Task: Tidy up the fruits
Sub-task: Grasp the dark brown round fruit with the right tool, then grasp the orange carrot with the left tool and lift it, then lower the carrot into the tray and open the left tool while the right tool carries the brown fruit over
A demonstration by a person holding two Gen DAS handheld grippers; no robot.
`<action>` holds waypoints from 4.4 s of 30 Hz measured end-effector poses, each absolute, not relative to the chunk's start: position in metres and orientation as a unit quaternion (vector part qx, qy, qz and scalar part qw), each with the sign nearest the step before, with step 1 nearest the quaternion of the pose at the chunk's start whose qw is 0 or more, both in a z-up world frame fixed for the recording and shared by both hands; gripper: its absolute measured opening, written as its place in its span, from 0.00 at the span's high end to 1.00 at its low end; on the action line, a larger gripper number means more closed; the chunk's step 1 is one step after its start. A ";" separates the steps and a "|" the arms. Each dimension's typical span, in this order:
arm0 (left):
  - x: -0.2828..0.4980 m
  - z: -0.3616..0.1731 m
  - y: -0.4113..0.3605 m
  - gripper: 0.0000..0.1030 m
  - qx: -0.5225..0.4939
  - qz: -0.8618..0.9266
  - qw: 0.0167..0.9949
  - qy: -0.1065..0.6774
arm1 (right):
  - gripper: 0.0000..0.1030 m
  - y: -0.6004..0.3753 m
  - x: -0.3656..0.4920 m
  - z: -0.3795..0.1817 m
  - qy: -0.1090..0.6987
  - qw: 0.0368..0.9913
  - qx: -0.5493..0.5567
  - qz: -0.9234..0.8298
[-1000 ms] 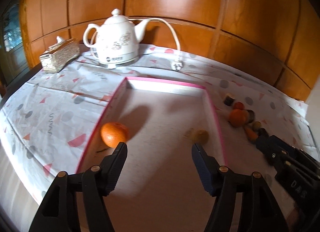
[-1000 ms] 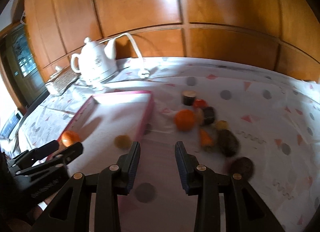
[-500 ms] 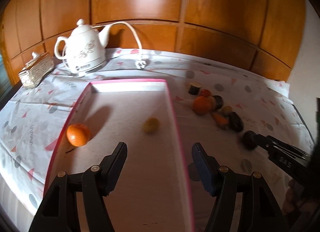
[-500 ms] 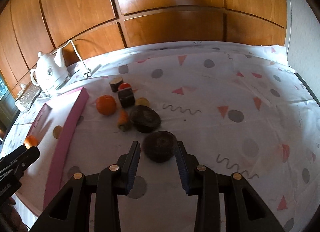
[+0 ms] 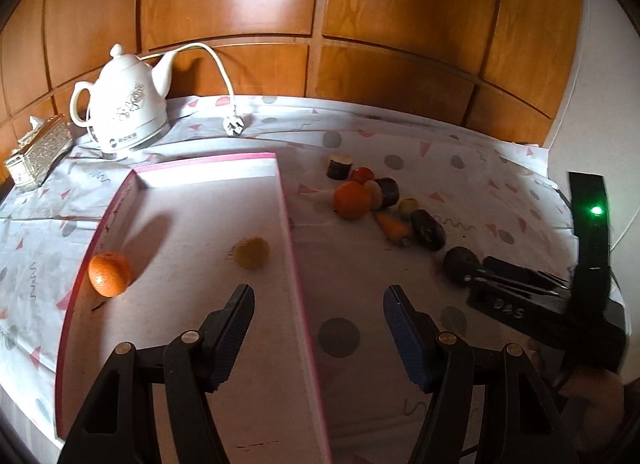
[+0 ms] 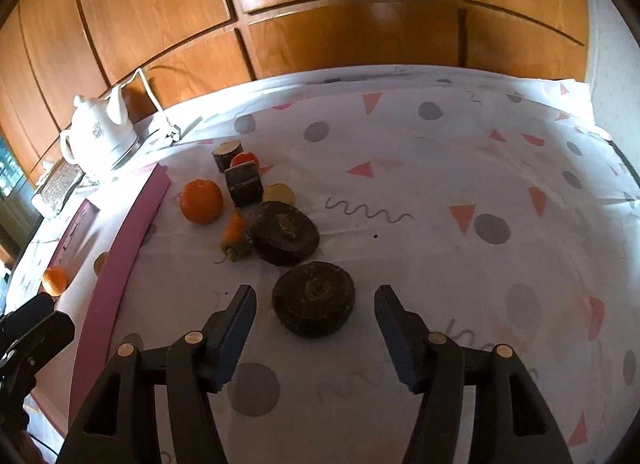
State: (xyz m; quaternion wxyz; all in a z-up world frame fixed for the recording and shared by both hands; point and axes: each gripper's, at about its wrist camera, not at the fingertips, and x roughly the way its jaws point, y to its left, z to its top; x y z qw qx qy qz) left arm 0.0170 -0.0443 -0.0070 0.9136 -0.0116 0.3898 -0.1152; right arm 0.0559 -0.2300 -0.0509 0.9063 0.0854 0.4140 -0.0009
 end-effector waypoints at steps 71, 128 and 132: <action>0.069 -0.062 -0.125 0.79 0.016 -0.149 0.897 0.416 | 0.51 -0.272 0.051 -0.070 0.391 0.916 0.062 -0.063; 0.041 -0.016 0.046 0.79 -0.055 0.006 0.919 0.391 | 0.56 -0.195 0.050 -0.025 0.390 0.920 0.026 0.041; 0.041 -0.017 0.049 0.79 -0.058 0.009 0.918 0.391 | 0.56 -0.171 0.054 -0.020 0.392 0.916 0.016 0.079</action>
